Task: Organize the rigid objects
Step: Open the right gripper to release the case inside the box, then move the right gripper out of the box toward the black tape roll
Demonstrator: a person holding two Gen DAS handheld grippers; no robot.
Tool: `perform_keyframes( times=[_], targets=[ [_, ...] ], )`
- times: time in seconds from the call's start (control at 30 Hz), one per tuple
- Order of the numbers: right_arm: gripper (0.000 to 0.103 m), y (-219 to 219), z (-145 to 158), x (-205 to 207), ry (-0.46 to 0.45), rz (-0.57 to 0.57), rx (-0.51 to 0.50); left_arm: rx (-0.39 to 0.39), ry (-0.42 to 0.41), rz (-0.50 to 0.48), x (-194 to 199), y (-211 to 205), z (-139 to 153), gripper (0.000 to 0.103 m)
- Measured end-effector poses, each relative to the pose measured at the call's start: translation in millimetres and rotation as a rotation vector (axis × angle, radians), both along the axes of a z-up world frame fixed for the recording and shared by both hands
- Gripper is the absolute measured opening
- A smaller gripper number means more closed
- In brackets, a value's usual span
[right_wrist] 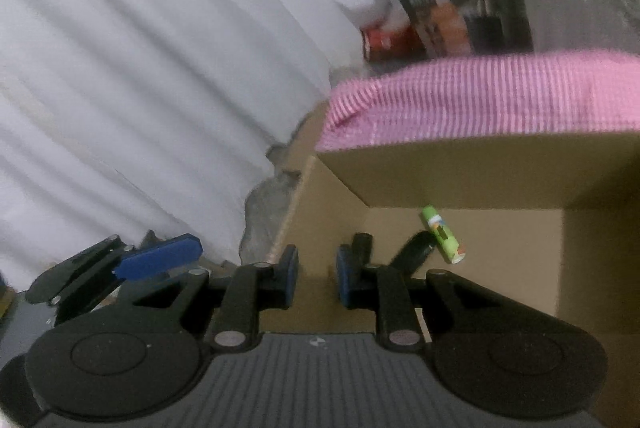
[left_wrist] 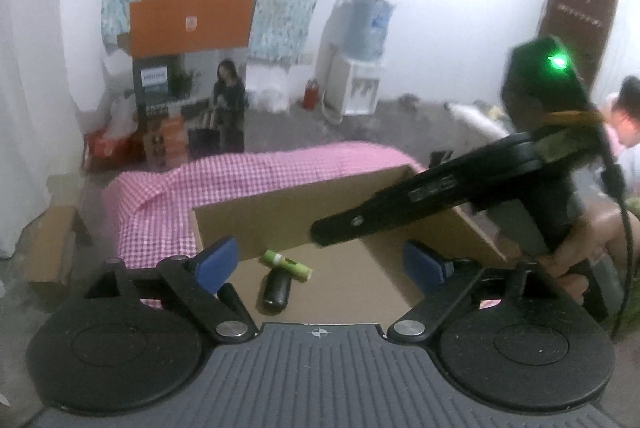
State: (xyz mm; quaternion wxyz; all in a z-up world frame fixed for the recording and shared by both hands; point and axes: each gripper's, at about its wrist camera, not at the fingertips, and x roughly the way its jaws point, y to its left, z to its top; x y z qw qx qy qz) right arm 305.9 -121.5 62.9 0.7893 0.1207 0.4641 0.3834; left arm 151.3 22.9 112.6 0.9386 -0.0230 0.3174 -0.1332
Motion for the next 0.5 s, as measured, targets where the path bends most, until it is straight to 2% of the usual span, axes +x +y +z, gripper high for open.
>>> perform_keyframes(
  times=[0.03,0.1,0.13,0.3,0.4,0.5],
  targets=[
    [0.031,-6,8,-9,-0.025,-0.009,0.009,-0.002,-0.013,-0.005,-7,0,3,0.093],
    [0.062,-18,24,-31,-0.086,-0.032,0.031,-0.005,-0.036,-0.013,-22,1,6,0.101],
    [0.065,-25,32,-43,-0.124,-0.044,0.045,-0.008,-0.048,-0.015,-30,1,8,0.102],
    [0.070,-64,57,-112,-0.251,-0.092,0.101,-0.022,-0.065,-0.025,-63,-2,3,0.103],
    [0.070,-85,54,-150,-0.282,-0.116,0.128,-0.019,-0.065,-0.037,-79,-7,-10,0.103],
    [0.070,-101,41,-182,-0.277,-0.138,0.144,0.025,-0.057,-0.056,-91,-19,-28,0.103]
  ],
)
